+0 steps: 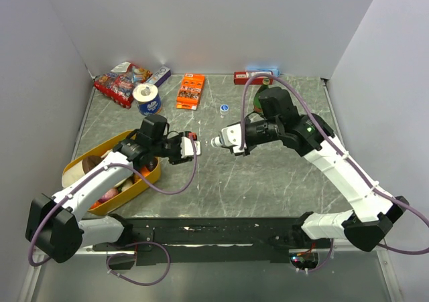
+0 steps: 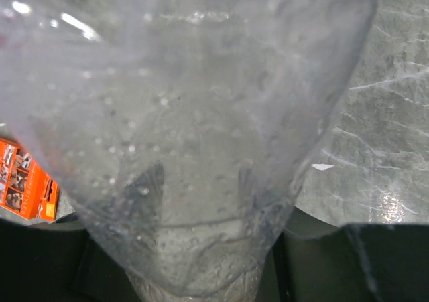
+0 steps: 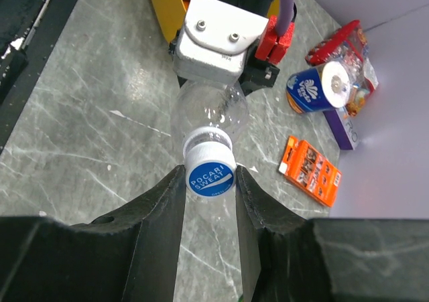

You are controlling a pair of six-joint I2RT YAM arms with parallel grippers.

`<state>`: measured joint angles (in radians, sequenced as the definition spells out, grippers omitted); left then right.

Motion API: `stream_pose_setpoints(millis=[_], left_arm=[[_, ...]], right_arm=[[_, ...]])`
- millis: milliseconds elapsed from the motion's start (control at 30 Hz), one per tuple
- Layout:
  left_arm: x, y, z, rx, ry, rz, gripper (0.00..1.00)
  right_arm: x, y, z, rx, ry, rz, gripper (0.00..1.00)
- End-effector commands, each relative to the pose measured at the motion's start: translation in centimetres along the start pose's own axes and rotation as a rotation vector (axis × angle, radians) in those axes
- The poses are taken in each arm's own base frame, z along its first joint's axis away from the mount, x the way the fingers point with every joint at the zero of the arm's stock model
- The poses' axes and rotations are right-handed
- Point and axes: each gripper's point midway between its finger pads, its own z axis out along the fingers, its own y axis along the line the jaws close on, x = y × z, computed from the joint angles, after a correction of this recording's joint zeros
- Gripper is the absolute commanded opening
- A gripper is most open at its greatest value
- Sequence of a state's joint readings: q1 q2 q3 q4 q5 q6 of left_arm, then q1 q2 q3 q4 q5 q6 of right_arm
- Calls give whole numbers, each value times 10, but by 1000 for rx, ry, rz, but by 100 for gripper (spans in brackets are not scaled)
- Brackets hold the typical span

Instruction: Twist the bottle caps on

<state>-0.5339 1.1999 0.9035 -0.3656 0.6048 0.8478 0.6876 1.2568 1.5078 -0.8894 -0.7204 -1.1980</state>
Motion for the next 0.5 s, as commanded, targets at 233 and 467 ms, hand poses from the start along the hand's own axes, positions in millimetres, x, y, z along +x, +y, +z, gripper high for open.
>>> stream_pose_setpoints(millis=[233, 467], left_arm=[[-33, 15, -8, -62, -110, 70, 1], [-40, 27, -13, -164, -152, 36, 1]], right_arm=[[-8, -4, 7, -39, -32, 7, 16], [-1, -5, 12, -25, -21, 54, 16]])
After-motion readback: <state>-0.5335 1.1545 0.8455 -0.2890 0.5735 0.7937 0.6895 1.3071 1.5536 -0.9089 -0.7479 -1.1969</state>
